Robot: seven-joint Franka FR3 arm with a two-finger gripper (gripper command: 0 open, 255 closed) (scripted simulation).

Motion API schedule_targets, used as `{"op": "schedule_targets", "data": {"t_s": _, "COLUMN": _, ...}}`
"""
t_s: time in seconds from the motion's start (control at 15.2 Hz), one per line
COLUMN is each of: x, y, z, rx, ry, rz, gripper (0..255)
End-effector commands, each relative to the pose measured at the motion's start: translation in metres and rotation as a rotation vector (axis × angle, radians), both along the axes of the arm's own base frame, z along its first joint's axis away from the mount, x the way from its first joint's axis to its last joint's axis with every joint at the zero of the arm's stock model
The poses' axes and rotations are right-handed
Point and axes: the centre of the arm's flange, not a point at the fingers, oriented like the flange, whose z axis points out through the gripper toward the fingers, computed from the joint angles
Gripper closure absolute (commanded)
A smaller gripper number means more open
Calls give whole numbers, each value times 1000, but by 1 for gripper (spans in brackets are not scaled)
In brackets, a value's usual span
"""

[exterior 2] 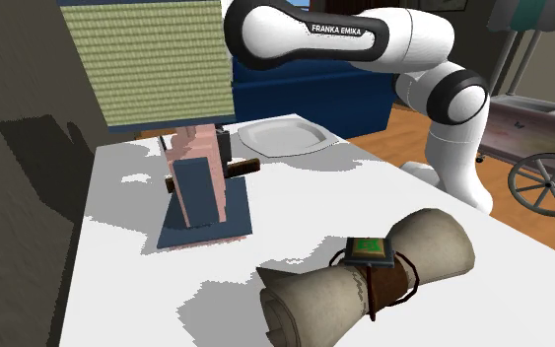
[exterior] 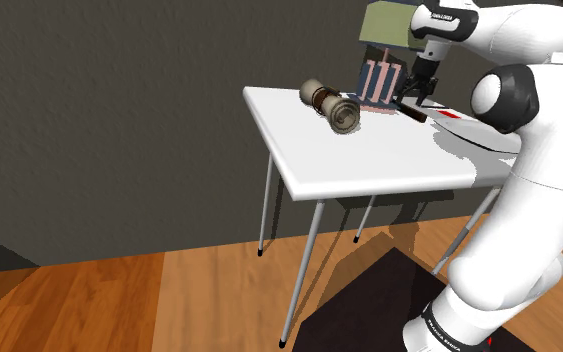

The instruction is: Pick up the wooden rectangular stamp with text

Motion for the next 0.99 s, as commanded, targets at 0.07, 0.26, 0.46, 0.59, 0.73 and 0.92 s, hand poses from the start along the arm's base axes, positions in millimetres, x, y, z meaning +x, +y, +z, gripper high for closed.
{"op": "schedule_targets", "data": {"t_s": 0.07, "x": 6, "y": 2, "z": -23, "rx": 8, "ry": 14, "rz": 6, "gripper": 0}}
{"op": "schedule_targets", "data": {"t_s": 0.26, "x": 8, "y": 2, "z": -20, "rx": 8, "ry": 14, "rz": 5, "gripper": 255}}
{"op": "schedule_targets", "data": {"t_s": 0.46, "x": 8, "y": 3, "z": -18, "rx": 8, "ry": 14, "rz": 5, "gripper": 255}}
{"op": "schedule_targets", "data": {"t_s": 0.59, "x": 10, "y": 4, "z": -19, "rx": 8, "ry": 14, "rz": 5, "gripper": 255}}
{"op": "schedule_targets", "data": {"t_s": 0.73, "x": 9, "y": 3, "z": -16, "rx": 8, "ry": 14, "rz": 6, "gripper": 255}}
{"op": "schedule_targets", "data": {"t_s": 0.92, "x": 6, "y": 2, "z": -12, "rx": 8, "ry": 14, "rz": 6, "gripper": 255}}
